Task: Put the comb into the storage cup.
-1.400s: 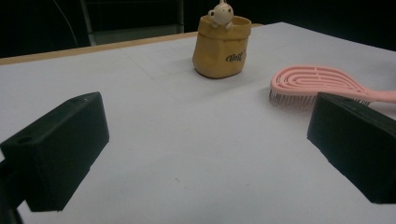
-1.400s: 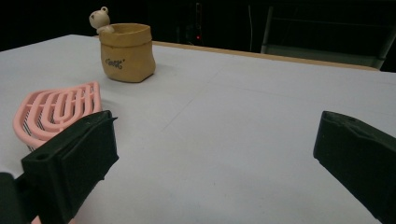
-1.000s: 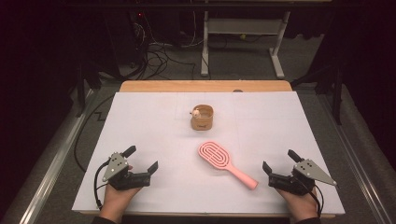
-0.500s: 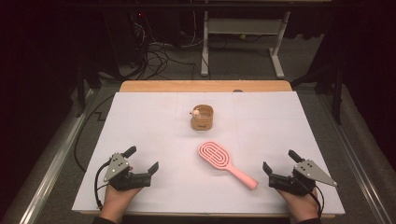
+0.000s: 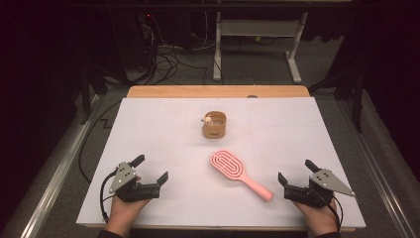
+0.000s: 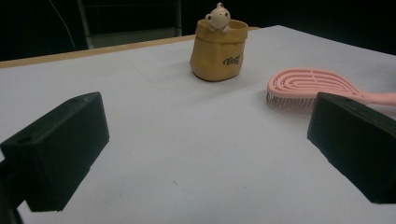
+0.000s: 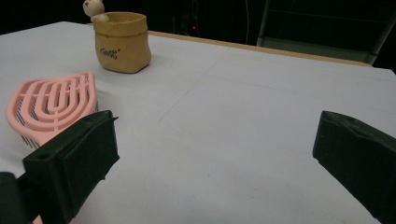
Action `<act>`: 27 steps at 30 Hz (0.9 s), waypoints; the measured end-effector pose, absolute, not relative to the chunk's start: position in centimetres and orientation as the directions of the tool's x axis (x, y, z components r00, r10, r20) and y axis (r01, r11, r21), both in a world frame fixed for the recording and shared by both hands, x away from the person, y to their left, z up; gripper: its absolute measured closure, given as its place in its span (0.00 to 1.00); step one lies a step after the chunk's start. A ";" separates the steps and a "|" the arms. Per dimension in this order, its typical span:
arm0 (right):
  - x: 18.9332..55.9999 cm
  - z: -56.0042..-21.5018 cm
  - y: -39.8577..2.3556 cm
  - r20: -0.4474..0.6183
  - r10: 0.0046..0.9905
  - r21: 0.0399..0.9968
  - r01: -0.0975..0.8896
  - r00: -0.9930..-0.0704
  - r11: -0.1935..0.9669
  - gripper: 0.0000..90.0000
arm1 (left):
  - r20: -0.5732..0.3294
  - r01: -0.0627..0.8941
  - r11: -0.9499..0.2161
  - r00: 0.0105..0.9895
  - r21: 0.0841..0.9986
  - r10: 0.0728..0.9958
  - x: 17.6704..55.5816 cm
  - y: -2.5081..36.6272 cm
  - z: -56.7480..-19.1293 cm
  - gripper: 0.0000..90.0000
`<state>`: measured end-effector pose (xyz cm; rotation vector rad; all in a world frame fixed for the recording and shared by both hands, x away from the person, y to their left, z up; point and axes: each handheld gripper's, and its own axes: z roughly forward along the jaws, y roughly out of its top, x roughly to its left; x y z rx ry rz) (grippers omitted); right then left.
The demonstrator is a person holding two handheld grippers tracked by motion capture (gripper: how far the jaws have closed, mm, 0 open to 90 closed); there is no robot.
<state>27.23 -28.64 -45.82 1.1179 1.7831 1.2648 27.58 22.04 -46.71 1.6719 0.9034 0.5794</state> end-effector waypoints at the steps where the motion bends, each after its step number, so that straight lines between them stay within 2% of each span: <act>1: 27.2 -45.8 -28.6 -0.049 0.912 0.951 0.261 -0.407 0.167 0.01 | -0.069 0.270 -0.117 0.592 0.956 0.803 27.6 22.0 -46.7 0.00; 15: 27.5 -45.6 -28.6 -0.059 0.915 0.922 0.331 -0.398 0.204 0.03 | -0.073 0.268 -0.112 0.596 0.957 0.800 27.6 22.0 -46.6 0.00; 21: 28.0 -46.0 -28.8 -0.048 0.914 0.877 0.422 -0.402 0.232 0.03 | -0.075 0.271 -0.113 0.598 0.956 0.798 27.6 21.9 -46.7 0.00; 27: 28.2 -46.3 -28.7 -0.048 0.914 0.844 0.473 -0.403 0.252 0.05 | -0.075 0.272 -0.115 0.601 0.956 0.796 27.6 21.9 -46.7 0.00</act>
